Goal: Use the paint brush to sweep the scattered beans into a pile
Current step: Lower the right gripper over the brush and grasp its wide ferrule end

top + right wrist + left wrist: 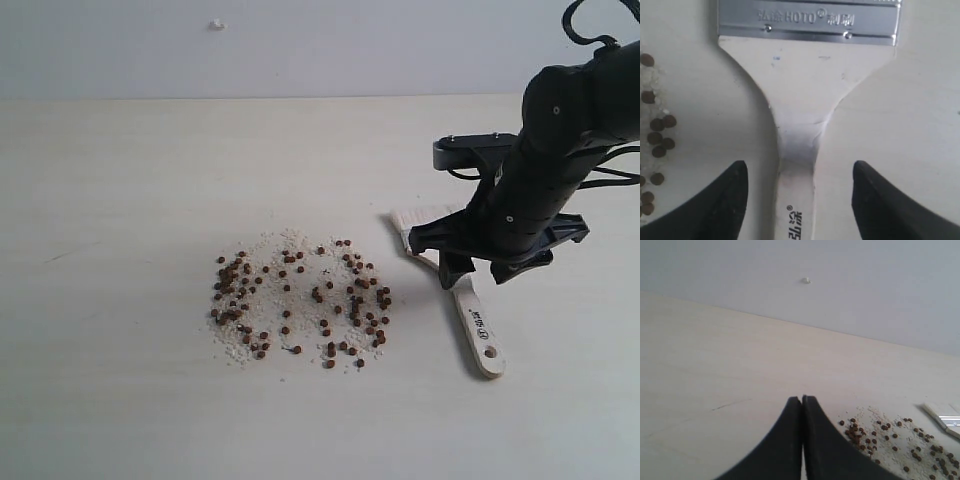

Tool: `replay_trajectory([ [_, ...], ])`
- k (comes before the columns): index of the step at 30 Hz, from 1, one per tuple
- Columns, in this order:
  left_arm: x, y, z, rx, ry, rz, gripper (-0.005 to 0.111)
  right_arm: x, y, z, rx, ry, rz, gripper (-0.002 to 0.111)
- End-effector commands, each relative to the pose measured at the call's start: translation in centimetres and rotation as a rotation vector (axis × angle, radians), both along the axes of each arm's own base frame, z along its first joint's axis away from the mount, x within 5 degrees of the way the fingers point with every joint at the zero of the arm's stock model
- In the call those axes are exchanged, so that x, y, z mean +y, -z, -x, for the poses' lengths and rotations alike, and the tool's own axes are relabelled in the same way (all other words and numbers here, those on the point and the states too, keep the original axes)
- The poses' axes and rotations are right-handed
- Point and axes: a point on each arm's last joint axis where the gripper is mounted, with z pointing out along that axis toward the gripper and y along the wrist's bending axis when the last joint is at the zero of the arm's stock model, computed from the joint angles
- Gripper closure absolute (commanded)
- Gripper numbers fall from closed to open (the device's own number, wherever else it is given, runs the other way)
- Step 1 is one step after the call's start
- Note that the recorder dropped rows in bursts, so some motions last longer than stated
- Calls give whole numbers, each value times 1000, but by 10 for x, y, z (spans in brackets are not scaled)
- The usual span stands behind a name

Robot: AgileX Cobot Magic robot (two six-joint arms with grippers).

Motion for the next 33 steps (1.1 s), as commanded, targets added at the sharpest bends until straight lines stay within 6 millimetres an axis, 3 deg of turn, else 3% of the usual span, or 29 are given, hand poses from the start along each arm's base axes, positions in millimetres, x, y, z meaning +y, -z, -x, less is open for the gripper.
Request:
replay_trajectory([
  [1, 0, -1, 1, -7, 2, 12, 107, 3, 0, -4, -28, 2, -18, 50],
  [18, 0, -1, 1, -7, 2, 12, 107, 3, 1, -2, 5, 17, -28, 50],
  [27, 0, -1, 1, -7, 2, 12, 107, 4, 25, -5, 36, 7, -11, 50],
  [33, 0, -1, 1, -7, 2, 12, 107, 5, 29, -9, 8, 16, -18, 50],
])
